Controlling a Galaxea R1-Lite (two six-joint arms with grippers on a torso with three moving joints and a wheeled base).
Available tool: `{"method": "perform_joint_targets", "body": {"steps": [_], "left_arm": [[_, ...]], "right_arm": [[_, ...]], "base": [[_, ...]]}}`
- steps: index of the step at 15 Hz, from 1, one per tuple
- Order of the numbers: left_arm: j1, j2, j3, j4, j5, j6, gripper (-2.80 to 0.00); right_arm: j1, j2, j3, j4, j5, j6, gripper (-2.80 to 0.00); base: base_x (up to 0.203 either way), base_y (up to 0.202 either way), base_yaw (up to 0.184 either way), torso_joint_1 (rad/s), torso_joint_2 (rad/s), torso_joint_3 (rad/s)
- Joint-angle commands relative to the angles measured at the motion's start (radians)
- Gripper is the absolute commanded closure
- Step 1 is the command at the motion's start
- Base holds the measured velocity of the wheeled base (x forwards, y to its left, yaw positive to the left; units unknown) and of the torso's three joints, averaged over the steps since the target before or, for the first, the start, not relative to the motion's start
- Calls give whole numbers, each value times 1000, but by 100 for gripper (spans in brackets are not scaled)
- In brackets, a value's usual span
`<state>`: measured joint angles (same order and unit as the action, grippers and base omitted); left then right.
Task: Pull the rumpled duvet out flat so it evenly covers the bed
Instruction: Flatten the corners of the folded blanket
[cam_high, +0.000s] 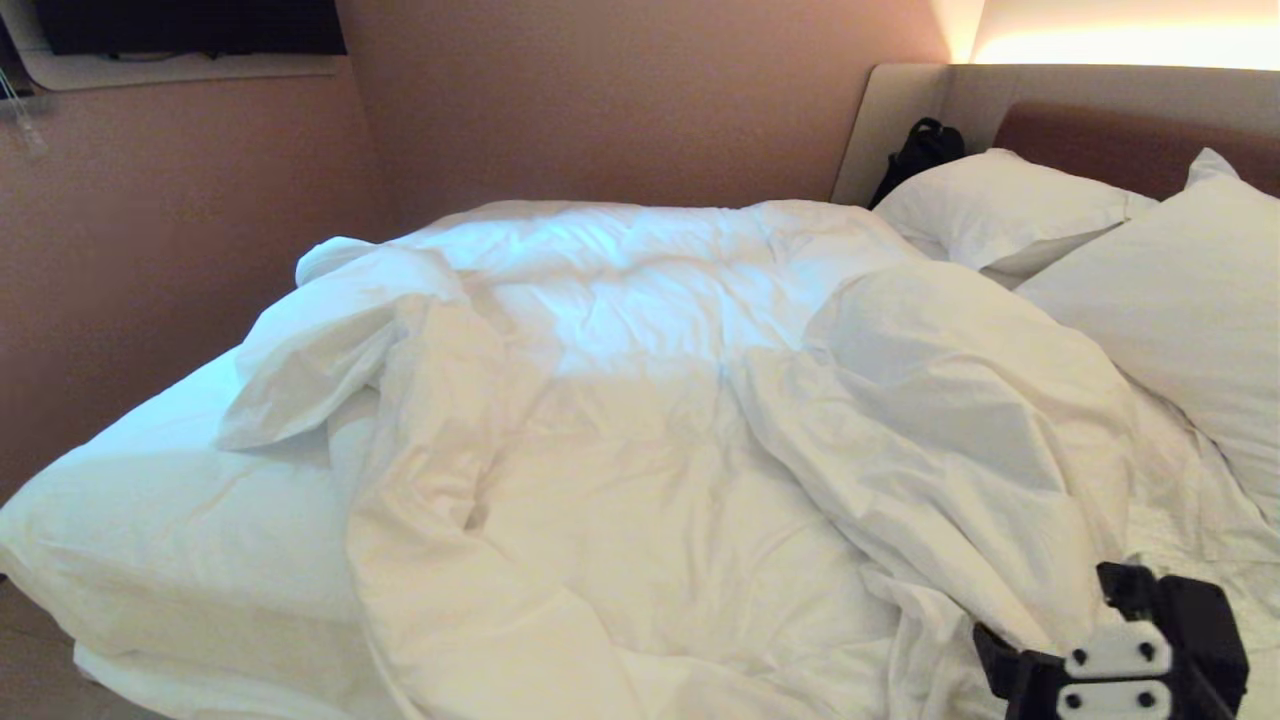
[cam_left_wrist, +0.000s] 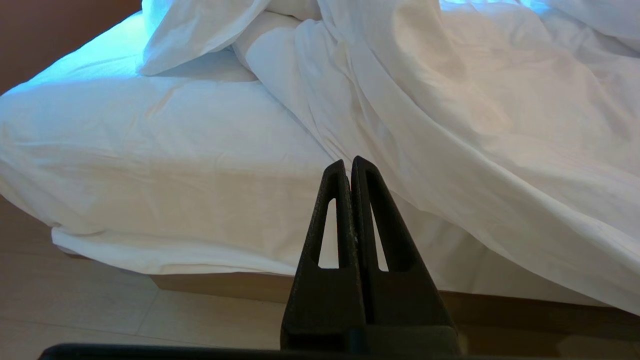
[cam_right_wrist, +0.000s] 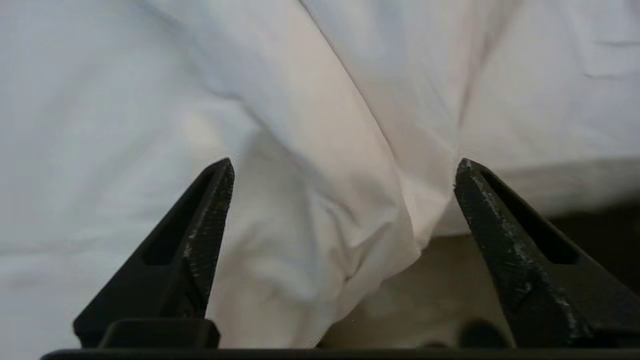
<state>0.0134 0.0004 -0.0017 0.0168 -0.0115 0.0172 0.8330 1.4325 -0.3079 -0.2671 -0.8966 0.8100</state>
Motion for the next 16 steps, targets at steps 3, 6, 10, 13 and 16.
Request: {"method": "perform_joint_targets", "body": {"steps": [3,6,10,13,16], "left_arm": [[0,0,0,0,-1,1,0],[0,0,0,0,-1,1,0],[0,0,0,0,-1,0,0],[0,0,0,0,0,0,0],[0,0,0,0,-1,0,0]], "right_arm": [[5,-240,-37,79,125,-150,-280],[5,-310,-105,88,173,-295,-280],[2,-310,-309,162,194,-413,-280],[-19,-299,-443,222,225,-553,-280],[-78,-275,-548,223,295,-654,-280]], "base": [[0,0,0,0,0,0],[0,0,0,0,0,0],[0,0,0,0,0,0],[0,0,0,0,0,0],[0,0,0,0,0,0]]}}
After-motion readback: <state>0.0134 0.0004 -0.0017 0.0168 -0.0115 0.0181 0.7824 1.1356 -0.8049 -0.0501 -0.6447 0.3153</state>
